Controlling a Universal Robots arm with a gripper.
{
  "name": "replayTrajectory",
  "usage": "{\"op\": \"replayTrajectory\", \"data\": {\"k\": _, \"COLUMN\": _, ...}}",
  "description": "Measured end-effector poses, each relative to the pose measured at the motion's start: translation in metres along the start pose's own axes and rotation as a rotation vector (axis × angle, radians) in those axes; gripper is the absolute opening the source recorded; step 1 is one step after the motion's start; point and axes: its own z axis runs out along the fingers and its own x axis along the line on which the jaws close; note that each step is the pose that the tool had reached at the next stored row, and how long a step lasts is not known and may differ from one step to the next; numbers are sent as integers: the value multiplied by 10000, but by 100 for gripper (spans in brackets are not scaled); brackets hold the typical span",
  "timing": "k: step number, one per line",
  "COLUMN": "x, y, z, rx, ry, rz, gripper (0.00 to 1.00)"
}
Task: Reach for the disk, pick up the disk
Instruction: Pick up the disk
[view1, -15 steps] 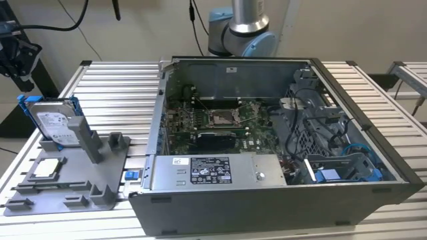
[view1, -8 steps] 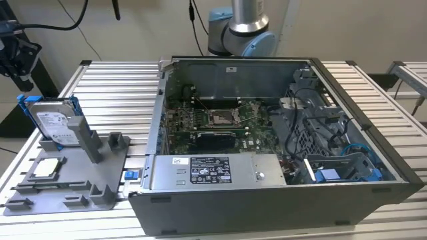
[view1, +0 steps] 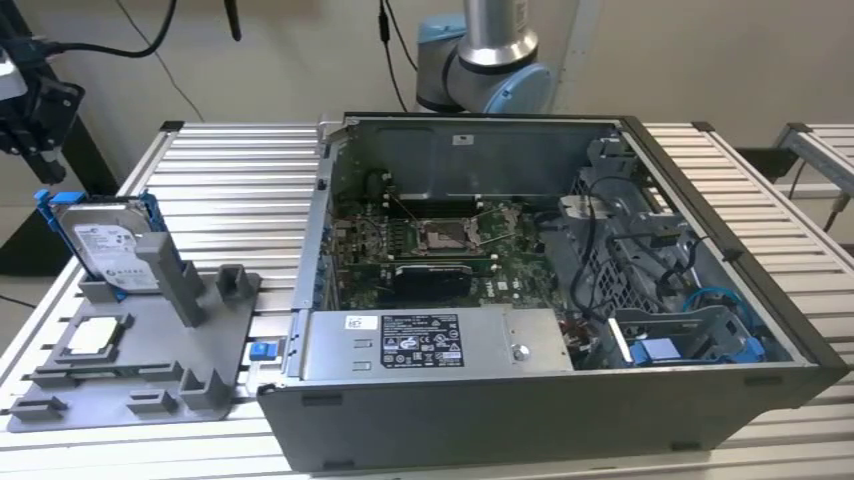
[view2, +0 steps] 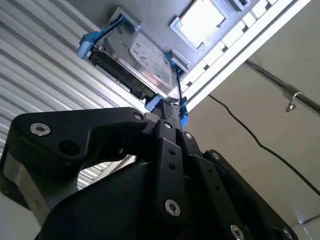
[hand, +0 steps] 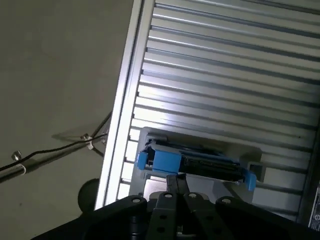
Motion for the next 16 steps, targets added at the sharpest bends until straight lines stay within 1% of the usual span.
{"op": "replayTrajectory", "data": {"k": 16, "x": 0, "y": 0, "z": 0, "rx": 2, "ry": 109, "rz": -2902, "gripper": 0}}
